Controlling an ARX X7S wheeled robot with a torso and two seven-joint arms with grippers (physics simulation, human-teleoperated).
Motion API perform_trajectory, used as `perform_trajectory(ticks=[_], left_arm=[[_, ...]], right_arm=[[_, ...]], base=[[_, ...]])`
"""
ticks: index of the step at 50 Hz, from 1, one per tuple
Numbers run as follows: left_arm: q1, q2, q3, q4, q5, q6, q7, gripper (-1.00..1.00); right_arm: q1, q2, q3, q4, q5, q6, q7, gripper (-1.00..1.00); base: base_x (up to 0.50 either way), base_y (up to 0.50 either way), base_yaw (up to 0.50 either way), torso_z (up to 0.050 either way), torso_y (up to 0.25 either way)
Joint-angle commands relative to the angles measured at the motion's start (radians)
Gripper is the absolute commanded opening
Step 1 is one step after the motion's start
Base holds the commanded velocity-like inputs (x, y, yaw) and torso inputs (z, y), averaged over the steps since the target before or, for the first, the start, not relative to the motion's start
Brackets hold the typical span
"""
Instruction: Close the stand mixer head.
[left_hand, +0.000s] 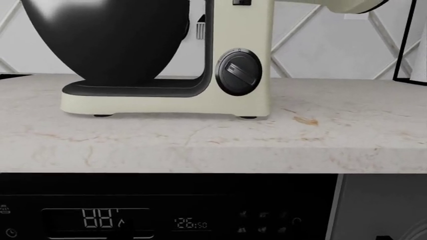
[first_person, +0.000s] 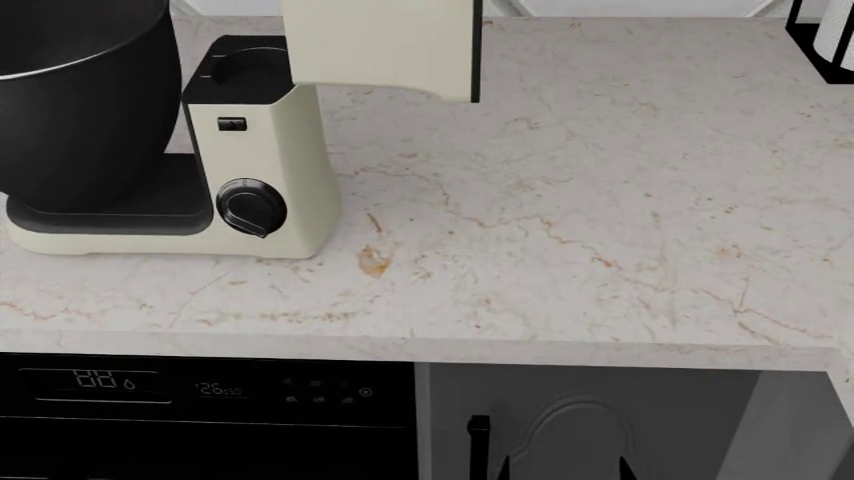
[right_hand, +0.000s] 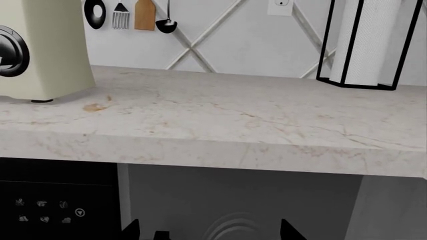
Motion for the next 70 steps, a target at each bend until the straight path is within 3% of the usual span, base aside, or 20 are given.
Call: perform_trajectory(ticks=[1, 4, 5, 6, 21, 25, 31, 37, 39, 41, 42, 43, 45, 48, 53, 62, 70], left_arm=[[0.003, -0.005, -0.001, 0.018, -0.023, -0.012, -0.022, 1.0], [-0.008, -0.014, 0.02, 0.014, 0.007, -0.064, -0.036, 1.0], [-0.018, -0.223, 0.259, 0.019, -0.05, 0.099, -0.245, 1.0], [0.003, 0.108, -0.118, 0.023, 0.117, -0.082, 0.105, 1.0], [0.014, 0.067, -0.098, 0.121, 0.036, -0.156, 0.045, 1.0], [0.01, 0.052, -0.121, 0.332, -0.012, -0.321, 0.006, 1.0], [-0.032, 0.008, -0.152, 0.632, -0.081, -0.646, -0.042, 1.0], [-0.218, -0.032, -0.157, 0.901, -0.151, -1.061, -0.101, 1.0], [-0.316, -0.015, -0.219, 0.996, -0.21, -1.226, -0.111, 1.0], [-0.381, -0.054, -0.29, 1.02, -0.408, -1.292, -0.223, 1.0], [-0.43, -0.022, -0.44, 1.02, -0.558, -1.326, -0.326, 1.0], [-0.458, -0.113, -0.427, 1.019, -0.708, -1.356, -0.437, 1.0], [-0.489, -0.164, -0.469, 1.017, -0.994, -1.378, -0.561, 1.0], [-0.513, -0.235, -0.508, 1.014, -1.152, -1.404, -0.671, 1.0], [-0.497, -0.304, -0.463, 1.014, -1.125, -1.417, -0.701, 1.0], [-0.488, -0.407, -0.528, 1.008, -1.286, -1.387, -0.815, 1.0], [-0.493, -0.424, -0.522, 0.997, -1.316, -1.369, -0.855, 1.0]], right_arm=[[0.001, 0.008, -0.009, 0.001, 0.006, -0.001, 0.01, 1.0], [0.001, 0.009, -0.012, -0.002, 0.009, 0.0, 0.012, 1.0], [-0.03, -0.008, 0.052, -0.071, 0.053, 0.01, -0.065, 1.0], [-0.013, -0.12, 0.142, -0.005, -0.114, 0.005, -0.14, 1.0], [-0.028, -0.086, 0.093, -0.091, -0.056, 0.067, -0.088, 1.0], [-0.001, -0.071, 0.103, -0.239, -0.038, 0.2, -0.079, 1.0], [0.07, -0.047, 0.135, -0.559, 0.006, 0.526, -0.061, 1.0], [0.214, -0.028, 0.152, -0.766, 0.04, 0.809, -0.043, 1.0], [0.274, -0.019, 0.178, -0.83, 0.065, 0.918, -0.042, 1.0], [0.302, -0.007, 0.2, -0.884, 0.082, 0.996, -0.044, 1.0], [0.318, -0.049, 0.284, -0.931, 0.154, 1.084, -0.066, 1.0], [0.34, -0.028, 0.284, -0.966, 0.166, 1.141, -0.073, 1.0], [0.358, 0.003, 0.268, -0.994, 0.154, 1.185, -0.06, 1.0], [0.347, 0.018, 0.26, -0.989, 0.141, 1.197, -0.044, 1.0], [0.35, 0.035, 0.227, -0.985, 0.134, 1.204, -0.033, 1.0], [0.359, 0.032, 0.275, -1.009, 0.167, 1.217, -0.049, 1.0], [0.37, 0.048, 0.26, -1.028, 0.169, 1.232, -0.032, 1.0]], base=[[0.0, 0.0, 0.0, 0.0, 0.0], [0.0, 0.0, 0.0, 0.0, 0.0], [0.0, 0.0, 0.0, 0.0, 0.0], [0.0, 0.0, 0.0, 0.0, 0.0], [0.0, 0.0, 0.0, 0.0, 0.0], [0.0, 0.0, 0.0, 0.0, 0.0], [0.0, 0.0, 0.0, 0.0, 0.0], [0.0, 0.0, 0.0, 0.0, 0.0], [0.0, 0.0, 0.0, 0.0, 0.0], [0.0, 0.0, 0.0, 0.0, 0.0], [0.0, 0.0, 0.0, 0.0, 0.0], [0.0, 0.0, 0.0, 0.0, 0.0], [0.0, 0.0, 0.0, 0.0, 0.0], [0.0, 0.0, 0.0, 0.0, 0.0], [0.0, 0.0, 0.0, 0.0, 0.0], [0.0, 0.0, 0.0, 0.0, 0.0], [0.12, 0.2, 0.0, 0.0, 0.0]])
